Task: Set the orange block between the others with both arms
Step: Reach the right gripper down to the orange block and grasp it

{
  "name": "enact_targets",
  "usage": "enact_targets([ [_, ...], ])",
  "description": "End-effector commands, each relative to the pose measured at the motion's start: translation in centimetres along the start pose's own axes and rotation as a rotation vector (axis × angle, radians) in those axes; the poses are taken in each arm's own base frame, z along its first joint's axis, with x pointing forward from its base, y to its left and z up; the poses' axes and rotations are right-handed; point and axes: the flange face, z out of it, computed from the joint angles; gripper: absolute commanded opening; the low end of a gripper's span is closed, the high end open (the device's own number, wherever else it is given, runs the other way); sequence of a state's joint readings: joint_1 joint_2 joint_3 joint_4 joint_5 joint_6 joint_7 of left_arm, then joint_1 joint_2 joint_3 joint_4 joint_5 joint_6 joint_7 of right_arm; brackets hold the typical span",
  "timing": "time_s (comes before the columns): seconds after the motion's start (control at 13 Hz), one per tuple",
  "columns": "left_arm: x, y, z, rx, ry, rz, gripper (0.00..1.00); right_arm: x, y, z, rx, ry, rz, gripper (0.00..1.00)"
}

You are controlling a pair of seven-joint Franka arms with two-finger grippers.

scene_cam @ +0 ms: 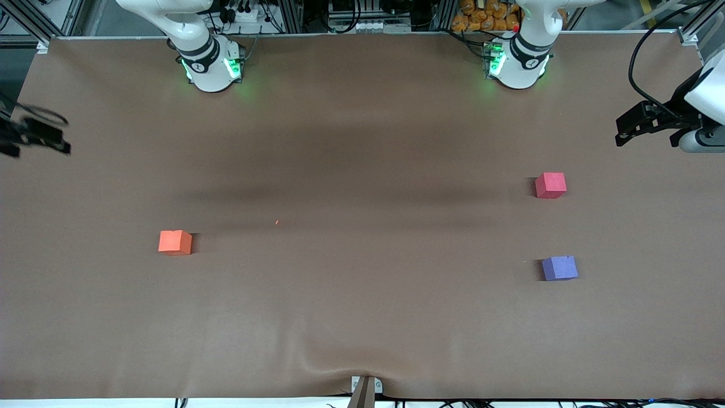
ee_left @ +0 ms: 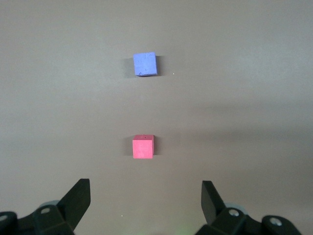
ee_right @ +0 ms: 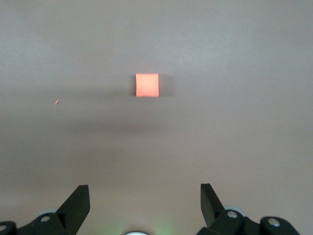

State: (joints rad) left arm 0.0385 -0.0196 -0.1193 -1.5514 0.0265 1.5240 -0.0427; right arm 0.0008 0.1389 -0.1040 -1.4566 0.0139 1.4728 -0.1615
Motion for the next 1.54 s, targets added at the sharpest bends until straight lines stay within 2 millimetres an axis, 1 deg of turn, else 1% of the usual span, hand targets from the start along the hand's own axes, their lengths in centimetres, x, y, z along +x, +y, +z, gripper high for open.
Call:
enact_targets([
  [0.0, 0.3, 0.0, -0.1, -0.008, -0.017, 0.027, 1.00, 4.6, 0.1, 8.0, -0.017, -0.025, 0.012, 1.00],
  [0.15, 0.4, -0.1, 0.0, -0.012, -0.020, 0.022, 1.00, 7.9, 0.3, 13.8, -0.012, -0.025, 0.014, 1.00],
  [0.23, 0.4, -0.1, 0.0, -0.010, -0.020, 0.022, 1.00, 9.2, 0.5, 16.1, -0.006, -0.018, 0.018, 1.00],
  [0.38, 0.4, -0.2, 0.0, -0.007, -0.020, 0.022, 1.00, 10.7, 0.7, 19.3, -0.010, -0.009, 0.019, 1.00],
  [0.46, 0.5, -0.2, 0.4, -0.009, -0.028, 0.024, 1.00, 11.1, 0.8, 20.8, -0.014, 0.001, 0.019, 1.00],
  [0.62, 1.2, -0.3, 2.3, -0.013, -0.066, 0.029, 1.00, 11.5, 0.8, 23.4, -0.015, 0.015, 0.020, 1.00],
  [0.85, 2.9, -0.3, 6.7, -0.029, -0.146, 0.024, 1.00, 12.1, 0.6, 26.2, 0.003, 0.011, 0.028, 1.00],
  [1.08, 4.5, -0.3, 10.4, -0.037, -0.196, 0.025, 1.00, 12.7, 0.2, 28.7, 0.028, 0.006, 0.038, 1.00],
  [1.31, 5.4, -0.2, 12.9, -0.041, -0.230, 0.027, 1.00, 12.6, -0.1, 32.0, 0.024, -0.010, 0.036, 1.00],
  [1.38, 5.5, -0.2, 13.5, -0.041, -0.239, 0.024, 1.00, 12.5, -0.2, 33.0, 0.021, -0.009, 0.035, 1.00],
  [1.46, 5.5, -0.1, 13.6, -0.041, -0.239, 0.026, 1.00, 12.2, -0.3, 33.9, 0.020, -0.014, 0.035, 1.00],
])
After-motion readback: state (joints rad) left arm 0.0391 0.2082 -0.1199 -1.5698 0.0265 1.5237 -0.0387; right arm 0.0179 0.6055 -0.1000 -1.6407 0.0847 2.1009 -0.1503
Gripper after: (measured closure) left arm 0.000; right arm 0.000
